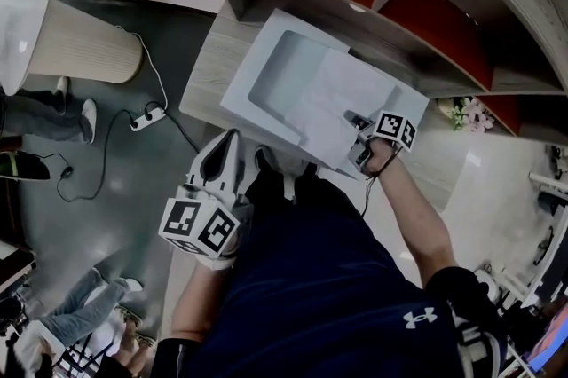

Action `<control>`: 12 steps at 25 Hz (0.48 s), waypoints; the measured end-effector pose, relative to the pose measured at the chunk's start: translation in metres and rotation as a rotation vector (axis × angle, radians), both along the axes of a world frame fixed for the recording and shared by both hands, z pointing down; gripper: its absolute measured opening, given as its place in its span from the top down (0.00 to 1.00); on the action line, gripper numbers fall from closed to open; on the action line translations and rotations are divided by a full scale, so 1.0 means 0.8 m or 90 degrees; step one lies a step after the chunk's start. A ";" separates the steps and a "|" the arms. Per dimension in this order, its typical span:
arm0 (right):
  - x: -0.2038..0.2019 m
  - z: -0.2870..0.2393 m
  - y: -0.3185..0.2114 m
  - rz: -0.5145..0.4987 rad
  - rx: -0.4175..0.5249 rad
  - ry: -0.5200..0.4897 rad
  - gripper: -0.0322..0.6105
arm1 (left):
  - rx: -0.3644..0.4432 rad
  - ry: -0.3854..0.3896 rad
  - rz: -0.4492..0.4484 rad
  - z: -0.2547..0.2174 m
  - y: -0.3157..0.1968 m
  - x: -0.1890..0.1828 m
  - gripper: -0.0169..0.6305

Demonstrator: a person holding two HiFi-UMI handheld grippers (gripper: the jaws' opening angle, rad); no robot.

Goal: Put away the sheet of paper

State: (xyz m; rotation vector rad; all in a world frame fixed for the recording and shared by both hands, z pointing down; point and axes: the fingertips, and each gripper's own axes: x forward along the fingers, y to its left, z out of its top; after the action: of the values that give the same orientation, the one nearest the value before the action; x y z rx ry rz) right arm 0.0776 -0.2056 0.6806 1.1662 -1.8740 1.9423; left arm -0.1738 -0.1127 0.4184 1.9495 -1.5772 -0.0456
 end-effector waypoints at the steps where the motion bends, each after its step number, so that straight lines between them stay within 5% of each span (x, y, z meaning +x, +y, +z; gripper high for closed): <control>1: -0.004 0.001 -0.002 -0.003 0.000 0.000 0.93 | -0.001 0.001 -0.005 0.001 0.002 -0.004 0.95; 12: -0.042 0.004 -0.017 -0.043 0.008 0.008 0.93 | 0.000 0.000 -0.051 0.000 0.021 -0.034 0.95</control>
State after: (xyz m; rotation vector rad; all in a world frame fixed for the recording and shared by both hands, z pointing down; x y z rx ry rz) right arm 0.0439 -0.2190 0.6841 1.1019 -1.8973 1.8857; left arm -0.2010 -0.0962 0.4180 1.8858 -1.6545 -0.0771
